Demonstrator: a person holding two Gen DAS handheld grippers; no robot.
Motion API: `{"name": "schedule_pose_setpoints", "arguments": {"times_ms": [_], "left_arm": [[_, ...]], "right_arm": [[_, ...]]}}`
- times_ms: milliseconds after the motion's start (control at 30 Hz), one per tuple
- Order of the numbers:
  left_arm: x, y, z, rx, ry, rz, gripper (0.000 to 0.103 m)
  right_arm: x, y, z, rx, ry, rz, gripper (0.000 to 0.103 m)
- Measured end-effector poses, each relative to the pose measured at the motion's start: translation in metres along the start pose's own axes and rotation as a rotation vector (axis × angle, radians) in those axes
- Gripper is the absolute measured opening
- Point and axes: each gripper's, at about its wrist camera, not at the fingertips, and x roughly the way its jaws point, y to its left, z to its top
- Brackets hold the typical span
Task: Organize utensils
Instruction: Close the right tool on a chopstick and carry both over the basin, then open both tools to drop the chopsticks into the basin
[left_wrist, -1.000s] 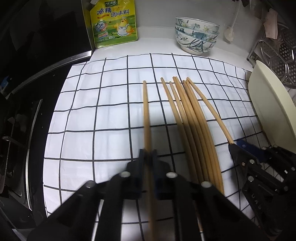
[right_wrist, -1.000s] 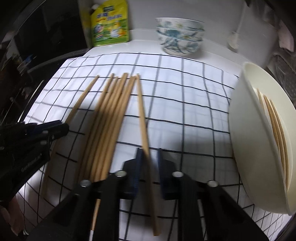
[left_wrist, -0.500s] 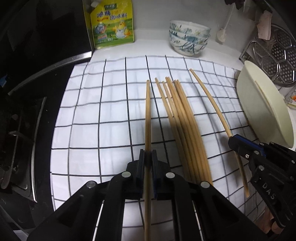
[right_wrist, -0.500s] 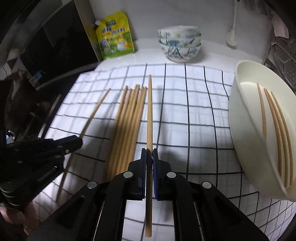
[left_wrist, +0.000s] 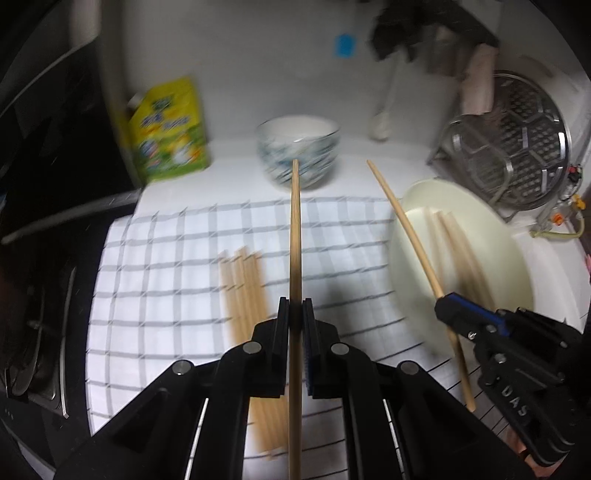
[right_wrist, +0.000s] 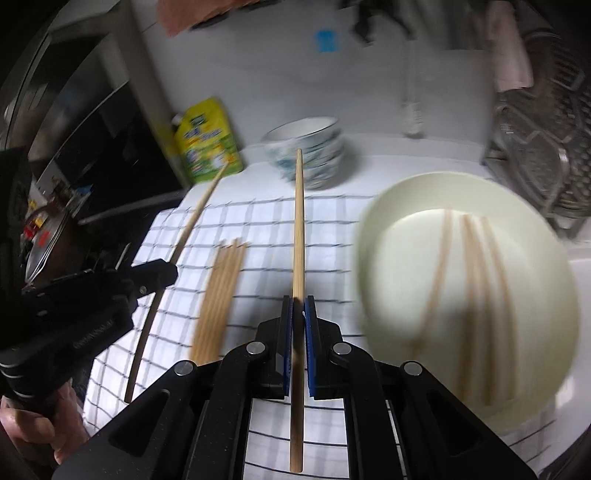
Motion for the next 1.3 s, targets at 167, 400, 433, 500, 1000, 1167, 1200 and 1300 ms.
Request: {"name": "schedule_pose_setpoints", "arguments": {"times_ms": [167, 400, 433, 500, 1000, 1167, 1200, 1300], "left_arm": [[0.007, -0.062, 0.024, 0.047, -0.054, -0.023, 0.008], [0.042, -0.142, 0.038, 0.119, -0.045, -0.030, 0.008], [0.048, -0.148, 0.039, 0.124, -0.038, -0.031, 0.008], [0.061, -0.162, 0.039, 0.128, -0.018, -0.031, 0.008], [0.101, -0.192, 0.035, 0.139, 0.061, 0.039, 0.010], [0.095, -0.190, 0.038, 0.133, 0.047, 0.051, 0.046], [0.092, -0.189, 0.038, 0.128, 0.039, 0.050, 0.055], [0.084, -0.186, 0.039, 0.121, 0.020, 0.048, 0.057]], "right_arm": [[-0.021, -0.061, 0.006, 0.056, -0.035, -0.060, 0.006], [-0.023, -0.143, 0.003, 0.131, -0.012, -0.115, 0.006], [-0.021, -0.151, 0.002, 0.137, -0.003, -0.115, 0.006], [-0.015, -0.162, -0.001, 0.142, 0.010, -0.111, 0.006], [0.013, -0.203, -0.007, 0.174, 0.077, -0.082, 0.006], [0.000, -0.205, -0.006, 0.191, 0.031, -0.100, 0.023], [-0.001, -0.205, -0.005, 0.190, 0.028, -0.101, 0.023], [-0.006, -0.203, -0.004, 0.187, 0.018, -0.102, 0.023]]}}
